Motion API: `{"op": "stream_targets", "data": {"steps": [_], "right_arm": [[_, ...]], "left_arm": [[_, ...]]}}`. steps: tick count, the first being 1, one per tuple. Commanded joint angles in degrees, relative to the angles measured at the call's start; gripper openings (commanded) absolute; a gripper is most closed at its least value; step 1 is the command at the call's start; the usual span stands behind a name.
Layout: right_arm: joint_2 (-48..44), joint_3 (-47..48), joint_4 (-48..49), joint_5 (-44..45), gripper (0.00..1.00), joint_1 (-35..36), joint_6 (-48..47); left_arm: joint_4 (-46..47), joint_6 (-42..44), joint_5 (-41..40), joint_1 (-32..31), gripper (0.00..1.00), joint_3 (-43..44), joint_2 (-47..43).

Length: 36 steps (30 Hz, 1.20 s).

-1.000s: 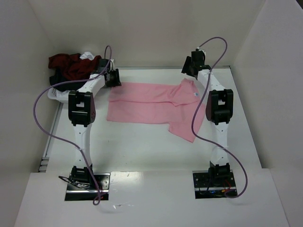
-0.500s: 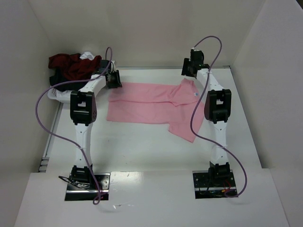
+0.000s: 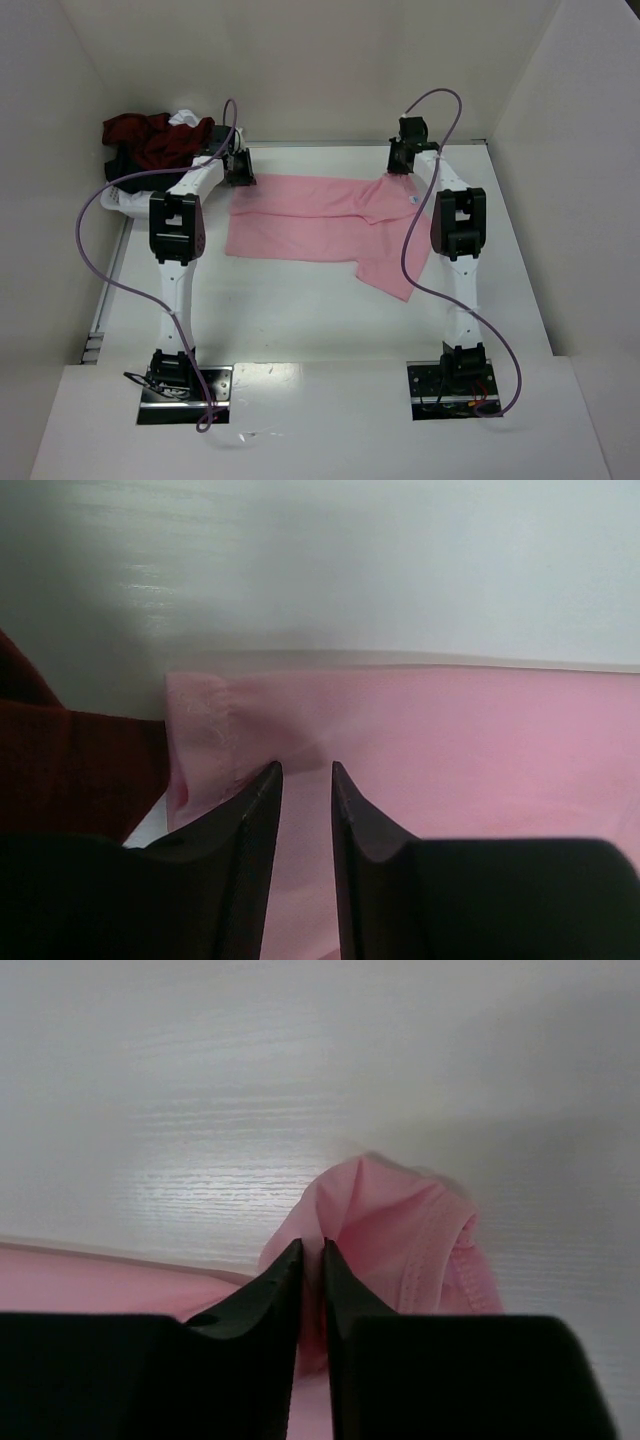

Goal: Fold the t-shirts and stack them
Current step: Fold the flattened tshirt in 1/3 of the way

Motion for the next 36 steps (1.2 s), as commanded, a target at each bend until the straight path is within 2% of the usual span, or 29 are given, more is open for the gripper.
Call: {"op": "stream_targets", "data": {"steps": [1, 3, 6, 9, 17, 29, 30, 32, 33, 35, 36], "right_arm": [[0.25, -0.95, 0.36, 0.93, 0.14, -0.18, 0.28], [-0.27, -1.65, 0.36, 3.38, 0.05, -0.18, 0.81], [-0.97, -3.06, 0.36, 7.43, 0.00, -0.18, 2.04], [-2.99, -5.42, 0.36, 7.96, 0.00, -0.70, 3.09], [-7.13, -12.19, 3.69, 10.68, 0.00, -3.07, 5.38], [-12.75, -17.03, 6.33, 9.99, 0.00, -5.36, 7.58], [-12.76, -17.55, 6.94, 8.94, 0.00, -5.36, 7.58], [-12.76, -17.56, 6.95, 7.44, 0.09, -5.36, 7.58], [-12.76, -17.56, 6.95, 6.22, 0.12, -5.36, 7.58], [-13.37, -17.56, 6.95, 5.68, 0.22, -5.36, 8.10], [-14.41, -17.56, 6.95, 4.55, 0.31, -5.36, 8.11]], "left_arm": [[-0.80, 0.20, 0.86, 0.37, 0.34, 3.01, 1.99], [-0.80, 0.20, 0.86, 0.37, 0.31, 3.02, 1.99], [-2.38, 0.20, 0.86, 0.89, 0.28, 4.50, 3.04], [-3.70, 0.20, 0.86, 0.89, 0.23, 6.97, 4.54], [-4.32, 0.20, 0.34, 0.89, 0.19, 7.59, 5.15], [-5.46, 0.20, 0.34, 0.89, 0.18, 8.64, 6.73], [-5.46, 0.20, 0.34, 0.89, 0.21, 8.64, 6.73], [-5.46, 0.20, 1.65, 0.89, 0.25, 9.34, 6.73], [-6.16, 0.72, 2.27, 0.89, 0.35, 10.22, 6.73], [-6.16, 0.73, 3.41, 0.89, 0.43, 11.27, 6.03], [-6.16, 0.73, 3.41, 0.89, 0.46, 11.80, 5.51]]}}
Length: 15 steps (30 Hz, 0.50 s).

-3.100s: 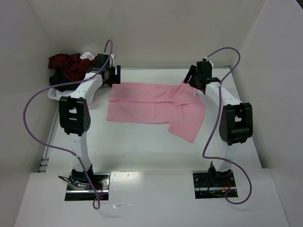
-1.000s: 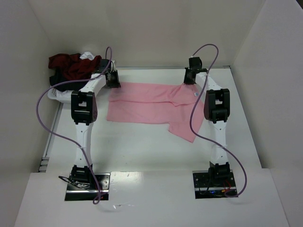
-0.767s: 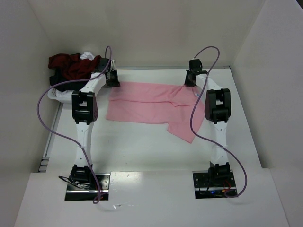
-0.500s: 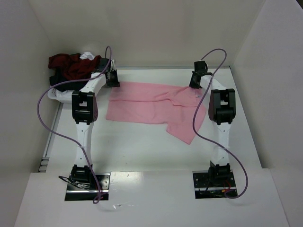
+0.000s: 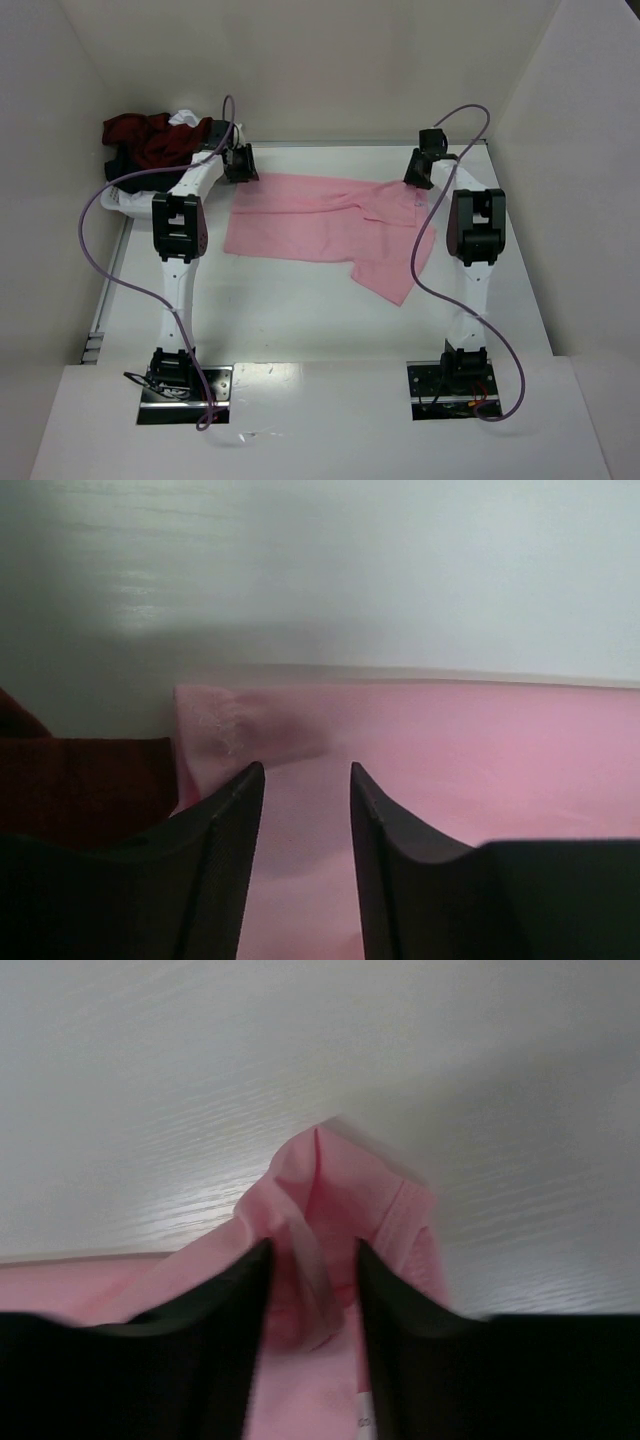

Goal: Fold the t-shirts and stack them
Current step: Fold the flattened tshirt in 1/3 of the way

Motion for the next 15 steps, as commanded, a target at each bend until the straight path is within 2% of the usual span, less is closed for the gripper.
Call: {"op": "stream_targets", "data": {"steps": [1, 2, 4, 8, 11, 12, 13, 14, 15], "right_arm": [[-7.07, -1.14, 1.96, -2.87, 0.45, -0.51, 0.41], [-7.96, -1.76, 1.96, -3.57, 0.60, -0.51, 0.41], [-10.07, -3.51, 3.19, -4.98, 0.63, -0.51, 1.11], [-16.65, -7.03, 5.56, -8.23, 0.63, -0.51, 2.35], [-18.68, -10.11, 7.76, -12.17, 0.50, -0.51, 2.87], [-18.69, -10.72, 8.37, -12.19, 0.40, -0.51, 2.87], [-18.69, -11.25, 8.38, -12.89, 0.34, -0.51, 3.40], [-18.69, -11.86, 8.38, -12.90, 0.28, 0.19, 3.40], [-17.82, -11.87, 8.38, -13.42, 0.20, 1.15, 3.40]], "left_arm": [[-1.20, 0.49, 1.69, 0.37, 0.48, 4.35, 0.91], [-1.20, 1.10, 2.30, 0.37, 0.53, 5.23, 0.91], [-2.69, 1.10, 2.83, 0.37, 0.54, 6.99, 0.39], [-2.70, 1.10, 5.19, 0.37, 0.56, 8.14, -0.23], [-3.22, 2.41, 7.48, -0.69, 0.52, 8.67, -0.76], [-3.22, 2.42, 7.49, -1.56, 0.49, 8.67, -1.37], [-3.22, 2.94, 8.10, -2.52, 0.44, 8.67, -1.37], [-3.22, 2.95, 8.10, -3.05, 0.34, 8.06, -1.98], [-3.22, 2.95, 8.10, -3.58, 0.28, 7.27, -1.99]]}}
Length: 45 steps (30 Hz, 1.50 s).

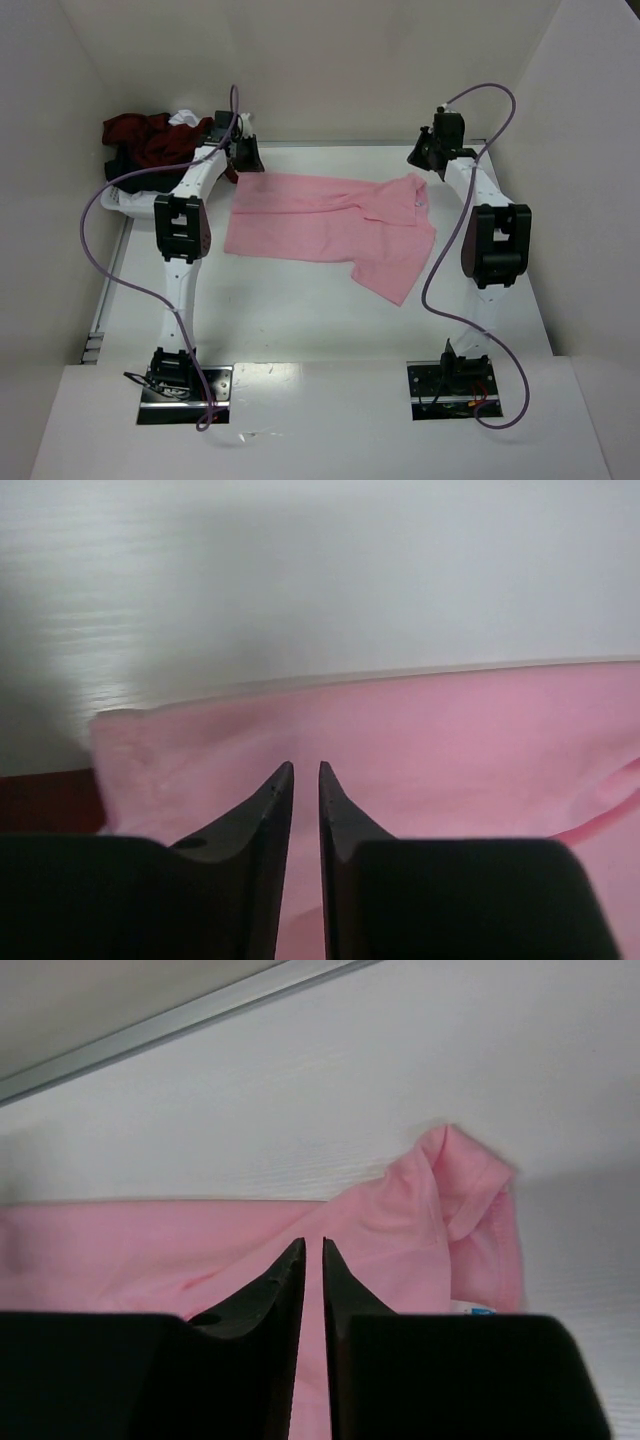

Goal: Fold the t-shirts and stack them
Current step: Fold the flattened tshirt in 1/3 of the way

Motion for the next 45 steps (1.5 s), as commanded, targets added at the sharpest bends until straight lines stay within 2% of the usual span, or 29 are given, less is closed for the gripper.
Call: {"op": "stream_targets", "data": {"steps": [1, 4, 6, 13, 23, 33, 45], "right_arm": [[0.22, -2.03, 2.92, -2.95, 0.16, 1.53, 0.41], [3.46, -1.51, 0.56, -2.43, 0.11, 3.73, -0.65], [5.31, -0.11, -0.86, -1.82, 0.08, 4.78, -1.17], [7.78, 0.17, -5.60, 3.27, 0.01, 6.02, -1.18], [10.76, 0.42, -9.21, 7.24, 0.00, 6.02, -1.71], [21.05, 12.28, -16.06, 8.99, 0.00, 6.02, -2.40], [30.89, 32.49, -21.69, 8.48, 0.00, 4.35, -2.94]], "left_arm": [[-0.32, 1.55, 2.23, -2.97, 0.22, 0.05, -2.14], [-0.32, 1.55, 0.21, -4.64, 0.05, -3.37, -2.67], [-0.32, 1.55, -1.73, -5.26, 0.00, -6.01, -4.07], [3.11, -0.82, -4.63, -6.32, 0.00, -19.19, -8.82], [3.20, -1.97, -6.04, -6.32, 0.00, -19.20, -8.21], [2.06, -3.02, -6.04, -6.32, 0.00, -18.15, -8.21], [2.06, -6.01, -4.90, -6.32, 0.00, -18.15, -7.68]]}}
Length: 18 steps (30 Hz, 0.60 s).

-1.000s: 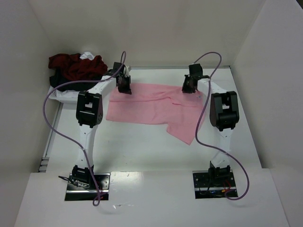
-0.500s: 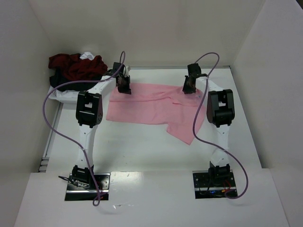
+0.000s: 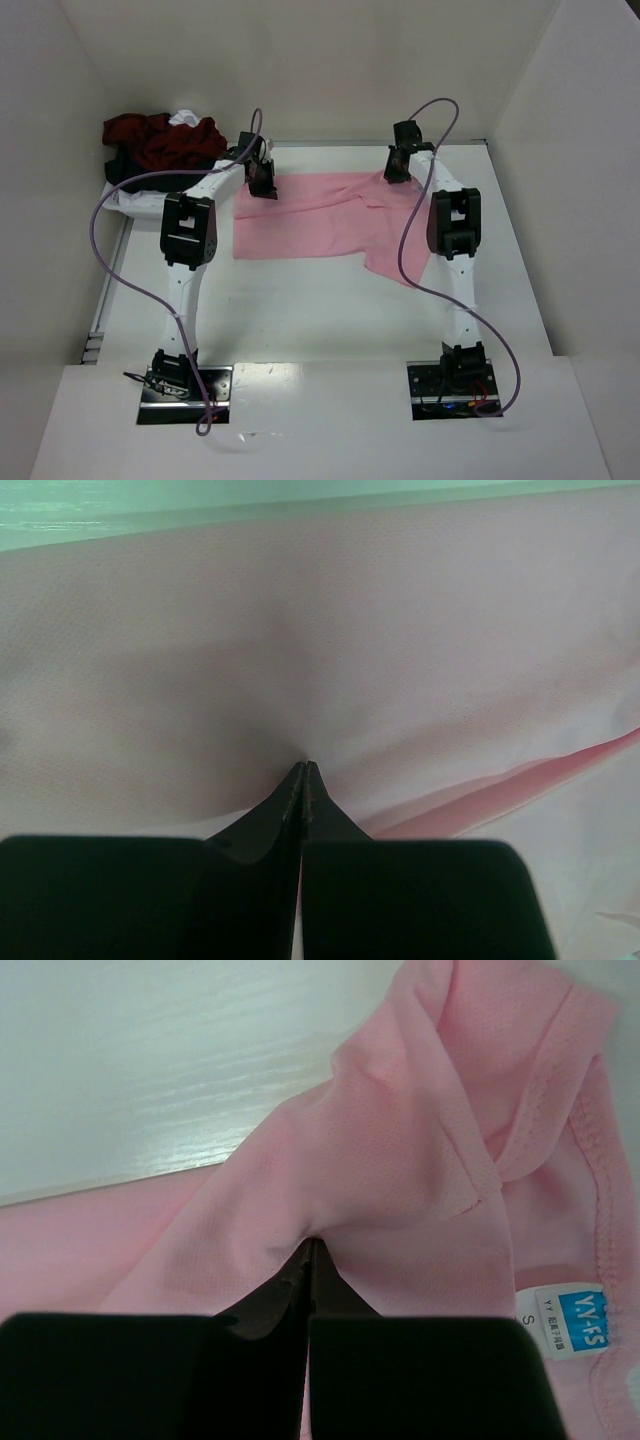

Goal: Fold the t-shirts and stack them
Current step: Fold the flattened tshirt in 1/3 of the way

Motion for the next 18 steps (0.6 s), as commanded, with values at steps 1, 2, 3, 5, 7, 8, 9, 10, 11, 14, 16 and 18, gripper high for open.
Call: {"op": "stream_targets", "data": {"steps": [1, 2, 3, 5, 7, 8, 9, 10, 11, 14, 16, 18], "right_arm": [[2.83, 4.18, -4.47, 0.32, 0.00, -1.36, -0.95], [2.83, 4.18, -4.47, -0.55, 0.00, -1.36, -0.95], [1.88, 3.48, -4.47, -1.17, 0.00, -1.36, -0.95], [-2.16, 1.03, -2.72, -2.05, 0.00, -1.36, -0.34], [-8.81, -3.98, -0.62, -2.66, 0.03, -1.36, 0.28], [-11.47, -5.73, 1.83, -3.28, 0.10, -1.97, 0.28], [-13.93, -8.88, 2.81, -3.81, 0.16, -1.97, 0.89], [-16.39, -10.39, 3.69, -5.12, 0.23, -2.58, 1.42], [-21.03, -11.89, 5.18, -5.74, 0.41, -2.59, 1.43], [-26.77, -16.47, 5.19, -7.15, 0.64, -3.12, 1.95], [-30.99, -19.54, 3.27, -8.20, 0.85, -3.73, 1.95], [-36.24, -25.74, 3.26, -8.82, 0.95, -4.25, 3.35]], "left_arm": [[-1.20, -1.16, -0.13, 0.31, 0.00, 1.67, -0.42], [-1.20, -1.16, -0.13, 0.31, 0.00, 1.68, -0.42], [-1.20, -1.16, -0.13, 0.31, 0.00, 2.29, -0.42], [-1.72, -0.55, -0.66, 0.31, 0.09, 3.69, -0.94], [-1.73, -0.54, -1.36, 0.31, 0.18, 4.48, -2.52], [-1.73, -0.54, -1.36, 0.31, 0.27, 4.49, -3.40], [-1.73, 0.07, -1.97, 0.31, 0.36, 4.49, -5.32], [-1.73, 0.07, -1.98, 0.31, 0.42, 4.49, -6.21], [-1.73, 0.60, -1.98, 0.31, 0.49, 4.49, -7.27], [-2.25, 1.22, -3.03, 0.31, 0.72, 3.62, -11.49], [-2.26, 1.22, -4.25, 0.31, 0.86, 1.43, -15.26], [-2.78, -0.53, -6.45, 0.31, 0.92, -4.54, -20.34]]}}
